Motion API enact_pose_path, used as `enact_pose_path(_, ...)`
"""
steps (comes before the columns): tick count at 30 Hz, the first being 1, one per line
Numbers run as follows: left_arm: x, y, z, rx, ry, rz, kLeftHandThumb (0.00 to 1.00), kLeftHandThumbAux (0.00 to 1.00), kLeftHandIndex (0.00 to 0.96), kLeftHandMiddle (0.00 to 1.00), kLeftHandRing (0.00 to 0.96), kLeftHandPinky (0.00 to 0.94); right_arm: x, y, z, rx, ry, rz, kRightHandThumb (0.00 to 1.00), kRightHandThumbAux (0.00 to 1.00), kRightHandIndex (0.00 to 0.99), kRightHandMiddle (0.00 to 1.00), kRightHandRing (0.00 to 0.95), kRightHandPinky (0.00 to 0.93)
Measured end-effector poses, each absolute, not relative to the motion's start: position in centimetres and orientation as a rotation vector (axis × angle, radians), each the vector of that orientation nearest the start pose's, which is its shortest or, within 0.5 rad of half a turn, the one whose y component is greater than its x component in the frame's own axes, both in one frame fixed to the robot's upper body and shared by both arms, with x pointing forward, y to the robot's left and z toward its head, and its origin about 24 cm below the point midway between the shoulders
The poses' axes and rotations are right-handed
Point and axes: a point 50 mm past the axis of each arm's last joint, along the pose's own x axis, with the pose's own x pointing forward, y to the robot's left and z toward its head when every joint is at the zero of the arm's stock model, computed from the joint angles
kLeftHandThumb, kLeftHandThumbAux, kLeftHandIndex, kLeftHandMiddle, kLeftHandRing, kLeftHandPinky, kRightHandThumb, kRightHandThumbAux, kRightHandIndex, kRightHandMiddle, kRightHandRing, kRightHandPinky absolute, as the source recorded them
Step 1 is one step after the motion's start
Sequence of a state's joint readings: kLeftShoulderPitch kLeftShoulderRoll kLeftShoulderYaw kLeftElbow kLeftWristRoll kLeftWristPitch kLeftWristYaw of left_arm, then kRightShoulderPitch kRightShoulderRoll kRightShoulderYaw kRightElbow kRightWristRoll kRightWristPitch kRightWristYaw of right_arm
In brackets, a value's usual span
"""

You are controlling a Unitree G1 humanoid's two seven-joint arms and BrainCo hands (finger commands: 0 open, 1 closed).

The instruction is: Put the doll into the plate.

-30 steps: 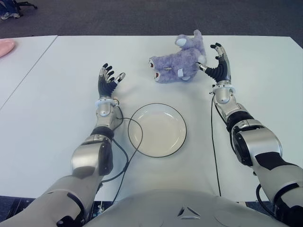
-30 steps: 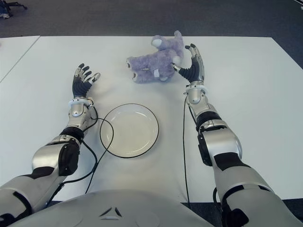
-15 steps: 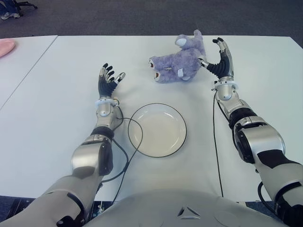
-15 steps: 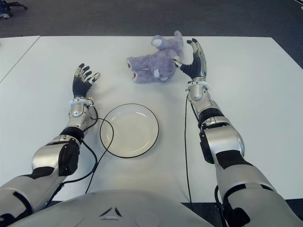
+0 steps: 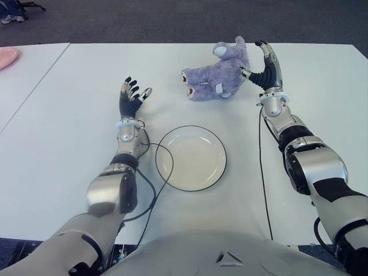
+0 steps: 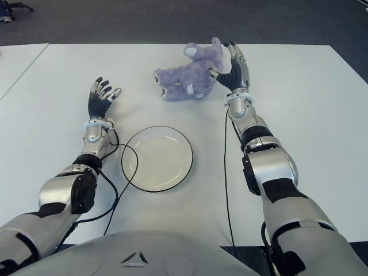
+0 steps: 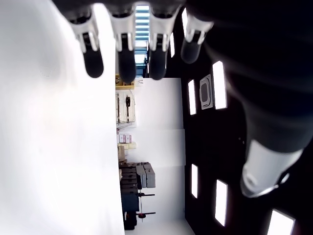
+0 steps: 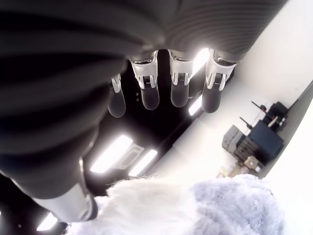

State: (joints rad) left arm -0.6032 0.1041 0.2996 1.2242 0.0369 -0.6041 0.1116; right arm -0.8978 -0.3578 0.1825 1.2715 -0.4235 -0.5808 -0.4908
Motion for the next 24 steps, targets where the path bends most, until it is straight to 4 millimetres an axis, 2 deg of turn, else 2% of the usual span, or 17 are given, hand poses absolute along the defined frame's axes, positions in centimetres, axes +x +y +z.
enact_pose_path(6,32.7,19.1,0.3,-0.004,0.025,0.239,0.000,0.670,0.105,0.154,0.157,0.169,38.4,-18.8,11.0,-0.770,-0.338,-0.156,0.492,0.755,0.106,0.000,0.018,0.118)
enact_pose_path(14,32.7,19.1,0.3,-0.004,0.024,0.239,0.000,0.650,0.102,0.147,0.153,0.170,38.5,-18.1,10.6,-0.766,-0.316,-0.148,0.540,0.750,0.100,0.000,0.012,0.125)
enact_pose_path(19,32.7,19.1,0.3,-0.004,0.025,0.239,0.000,0.640,0.095,0.139,0.146,0.164,38.5,-17.8,10.3,-0.774,-0.302,-0.142,0.478,0.734,0.078,0.000,0.002,0.088)
enact_pose_path(22,32.7,19.1,0.3,-0.004,0.025,0.239,0.000,0.644,0.092,0.136,0.143,0.158,38.5,-17.6,10.2,-0.781,-0.295,-0.138,0.402,0.708,0.036,0.000,0.000,0.050)
enact_pose_path(24,32.7,19.1,0.3,-0.004,0.025,0.239,0.000,0.644,0.084,0.129,0.136,0.145,38.5,-17.5,10.1,-0.795,-0.295,-0.131,0.322,0.655,0.015,0.000,0.000,0.020)
